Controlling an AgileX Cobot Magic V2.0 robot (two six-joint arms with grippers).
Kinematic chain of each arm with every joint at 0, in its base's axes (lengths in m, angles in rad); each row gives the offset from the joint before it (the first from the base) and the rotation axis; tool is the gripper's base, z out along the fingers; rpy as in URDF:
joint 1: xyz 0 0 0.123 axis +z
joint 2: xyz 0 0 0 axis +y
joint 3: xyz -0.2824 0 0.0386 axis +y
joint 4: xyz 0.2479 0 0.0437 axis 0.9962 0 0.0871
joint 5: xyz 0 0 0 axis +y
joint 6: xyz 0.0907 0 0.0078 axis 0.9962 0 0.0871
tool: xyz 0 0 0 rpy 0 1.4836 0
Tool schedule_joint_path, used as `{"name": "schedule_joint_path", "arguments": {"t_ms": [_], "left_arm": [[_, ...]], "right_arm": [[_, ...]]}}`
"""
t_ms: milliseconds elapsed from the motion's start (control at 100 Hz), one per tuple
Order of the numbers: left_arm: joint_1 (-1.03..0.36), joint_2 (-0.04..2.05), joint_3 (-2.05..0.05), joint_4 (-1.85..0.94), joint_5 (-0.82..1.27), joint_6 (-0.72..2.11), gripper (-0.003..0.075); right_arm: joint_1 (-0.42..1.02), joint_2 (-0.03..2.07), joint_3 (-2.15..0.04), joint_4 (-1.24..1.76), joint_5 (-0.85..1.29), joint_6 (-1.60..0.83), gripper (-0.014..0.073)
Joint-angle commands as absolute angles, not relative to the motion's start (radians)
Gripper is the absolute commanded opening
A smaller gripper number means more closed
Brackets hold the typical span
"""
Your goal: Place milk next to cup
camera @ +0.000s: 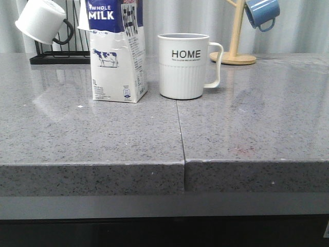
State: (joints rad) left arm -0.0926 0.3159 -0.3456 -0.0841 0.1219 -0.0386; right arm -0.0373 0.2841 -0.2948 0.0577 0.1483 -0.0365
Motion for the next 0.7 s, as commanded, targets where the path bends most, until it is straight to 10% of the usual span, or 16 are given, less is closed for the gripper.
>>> {"name": "schedule_joint_path", "arguments": {"t_ms": [0, 110, 690], "left_arm": [[-0.087, 0.313, -0.367, -0.081, 0.052, -0.051, 0.0222], [-0.087, 0.313, -0.363, -0.081, 0.05, -0.051, -0.0024], [-0.087, 0.313, -0.363, -0.081, 0.048, -0.049, -0.0021]], "right_arm": [[-0.041, 0.293, -0.32, 0.048, 0.063, -0.04, -0.0068], [-0.041, 0.293, -0.32, 0.048, 0.063, -0.04, -0.0068], [-0.041, 0.293, -0.32, 0.048, 0.063, -0.04, -0.0068]]}}
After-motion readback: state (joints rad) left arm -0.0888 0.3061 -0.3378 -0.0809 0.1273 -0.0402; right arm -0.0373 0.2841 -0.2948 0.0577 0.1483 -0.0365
